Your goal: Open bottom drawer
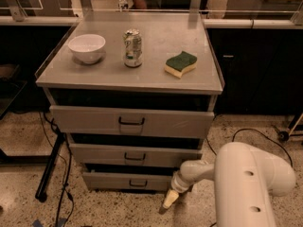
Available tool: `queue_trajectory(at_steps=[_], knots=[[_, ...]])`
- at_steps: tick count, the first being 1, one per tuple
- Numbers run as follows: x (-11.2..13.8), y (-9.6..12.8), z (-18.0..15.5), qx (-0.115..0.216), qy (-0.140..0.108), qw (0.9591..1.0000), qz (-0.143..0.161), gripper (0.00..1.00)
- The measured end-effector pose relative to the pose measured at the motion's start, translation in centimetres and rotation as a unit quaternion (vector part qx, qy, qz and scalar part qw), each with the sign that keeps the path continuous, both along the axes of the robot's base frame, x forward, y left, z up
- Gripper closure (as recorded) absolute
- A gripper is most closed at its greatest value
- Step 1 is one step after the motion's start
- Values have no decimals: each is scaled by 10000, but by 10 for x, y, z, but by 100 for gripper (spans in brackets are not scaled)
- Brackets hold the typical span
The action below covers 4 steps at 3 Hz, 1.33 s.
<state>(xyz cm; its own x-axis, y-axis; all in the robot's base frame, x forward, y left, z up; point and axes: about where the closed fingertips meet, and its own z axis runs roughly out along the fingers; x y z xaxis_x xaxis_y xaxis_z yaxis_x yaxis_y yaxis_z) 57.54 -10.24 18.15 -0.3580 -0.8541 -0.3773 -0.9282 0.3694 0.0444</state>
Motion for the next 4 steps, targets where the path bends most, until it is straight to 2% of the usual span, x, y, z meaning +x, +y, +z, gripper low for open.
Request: queue_trajectory(at_steps=[1,2,3,4], knots=[[-40,-21,48,30,19,10000,17,0],[-104,-27,78,83,320,9993,160,0],[-129,-28,77,38,438,9987,247,0],[-84,-8,55,-15,218,9994,274,0]])
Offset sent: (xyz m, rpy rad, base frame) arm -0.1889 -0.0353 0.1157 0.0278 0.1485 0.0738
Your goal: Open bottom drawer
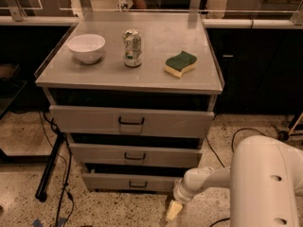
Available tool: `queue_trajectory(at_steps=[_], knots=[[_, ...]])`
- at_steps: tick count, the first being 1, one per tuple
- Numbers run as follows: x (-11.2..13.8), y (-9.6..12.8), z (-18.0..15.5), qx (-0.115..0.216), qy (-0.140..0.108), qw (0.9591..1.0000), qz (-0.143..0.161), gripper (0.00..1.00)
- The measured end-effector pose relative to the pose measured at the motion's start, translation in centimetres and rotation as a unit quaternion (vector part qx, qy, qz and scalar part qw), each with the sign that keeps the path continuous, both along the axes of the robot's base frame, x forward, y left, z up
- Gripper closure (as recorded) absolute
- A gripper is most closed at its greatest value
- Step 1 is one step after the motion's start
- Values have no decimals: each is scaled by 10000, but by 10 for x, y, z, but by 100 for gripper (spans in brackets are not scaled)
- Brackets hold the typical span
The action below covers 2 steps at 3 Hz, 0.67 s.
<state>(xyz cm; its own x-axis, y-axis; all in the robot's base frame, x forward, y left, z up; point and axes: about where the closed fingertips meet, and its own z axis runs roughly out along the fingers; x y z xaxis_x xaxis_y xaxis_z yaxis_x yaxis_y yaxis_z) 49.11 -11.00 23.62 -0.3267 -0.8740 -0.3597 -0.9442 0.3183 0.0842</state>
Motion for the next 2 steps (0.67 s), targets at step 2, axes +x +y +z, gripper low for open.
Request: queue_trajectory(at_steps=[2], knots=[[96,20,-40,-163,-196,9996,-133,0]])
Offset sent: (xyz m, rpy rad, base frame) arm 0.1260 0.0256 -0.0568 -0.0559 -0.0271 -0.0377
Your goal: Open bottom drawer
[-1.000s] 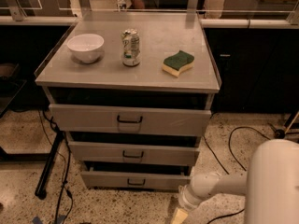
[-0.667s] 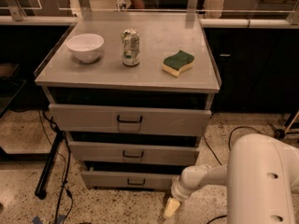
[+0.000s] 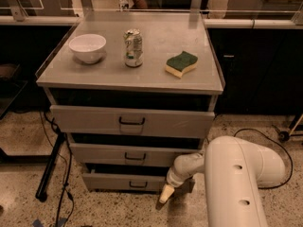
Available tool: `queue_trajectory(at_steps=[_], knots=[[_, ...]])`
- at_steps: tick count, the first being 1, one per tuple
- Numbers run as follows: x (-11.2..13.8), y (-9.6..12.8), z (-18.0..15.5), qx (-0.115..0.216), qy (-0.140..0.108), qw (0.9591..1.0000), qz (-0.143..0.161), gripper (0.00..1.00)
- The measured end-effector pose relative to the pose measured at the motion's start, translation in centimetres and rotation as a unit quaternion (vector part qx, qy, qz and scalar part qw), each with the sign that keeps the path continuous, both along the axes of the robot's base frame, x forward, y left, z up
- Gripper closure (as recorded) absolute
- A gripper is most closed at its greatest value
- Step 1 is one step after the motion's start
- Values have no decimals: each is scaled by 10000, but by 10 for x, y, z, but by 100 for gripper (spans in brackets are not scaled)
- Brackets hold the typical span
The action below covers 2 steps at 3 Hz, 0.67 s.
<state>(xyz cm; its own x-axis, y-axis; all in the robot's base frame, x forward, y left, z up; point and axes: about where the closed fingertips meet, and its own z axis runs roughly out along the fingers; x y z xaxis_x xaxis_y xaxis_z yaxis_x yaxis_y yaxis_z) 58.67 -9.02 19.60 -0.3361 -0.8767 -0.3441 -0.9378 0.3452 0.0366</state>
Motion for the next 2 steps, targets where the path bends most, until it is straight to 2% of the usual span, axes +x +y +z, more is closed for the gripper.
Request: queue_trajectory(at_steps=[1,2], knots=[[-7,-3,-1,-86,-1,9999,57,0],[-34,-11,-25,-262,274,9993,69,0]])
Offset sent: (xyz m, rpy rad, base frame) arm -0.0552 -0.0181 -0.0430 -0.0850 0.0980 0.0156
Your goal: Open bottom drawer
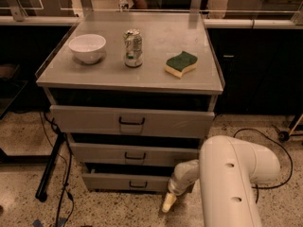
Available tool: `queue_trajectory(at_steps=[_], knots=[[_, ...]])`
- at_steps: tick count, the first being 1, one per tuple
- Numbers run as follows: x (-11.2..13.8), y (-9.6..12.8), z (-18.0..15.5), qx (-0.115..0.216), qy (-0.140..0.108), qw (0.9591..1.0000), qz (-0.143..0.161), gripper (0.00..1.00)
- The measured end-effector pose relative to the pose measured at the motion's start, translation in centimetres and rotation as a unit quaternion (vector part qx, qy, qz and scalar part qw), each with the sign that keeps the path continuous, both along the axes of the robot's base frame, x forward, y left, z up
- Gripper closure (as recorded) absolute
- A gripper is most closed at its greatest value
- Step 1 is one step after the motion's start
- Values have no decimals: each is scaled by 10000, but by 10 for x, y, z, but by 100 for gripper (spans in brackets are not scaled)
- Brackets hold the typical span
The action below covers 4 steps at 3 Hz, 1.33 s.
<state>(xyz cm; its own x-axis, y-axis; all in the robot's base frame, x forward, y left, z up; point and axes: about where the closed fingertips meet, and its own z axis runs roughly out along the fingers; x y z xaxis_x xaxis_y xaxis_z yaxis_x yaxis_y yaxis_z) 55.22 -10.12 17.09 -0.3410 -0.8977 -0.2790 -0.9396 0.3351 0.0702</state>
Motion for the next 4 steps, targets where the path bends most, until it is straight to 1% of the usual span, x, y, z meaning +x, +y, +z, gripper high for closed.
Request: queue_trajectory(at_steps=[1,2,3,4], knots=[[-10,-6,-8,-64,105,9999,-32,0],[-10,-6,-6,-65,105,9999,-32,0],[-46,-14,4,-120,372,9990,208,0],[-46,-14,4,-120,373,9990,208,0]])
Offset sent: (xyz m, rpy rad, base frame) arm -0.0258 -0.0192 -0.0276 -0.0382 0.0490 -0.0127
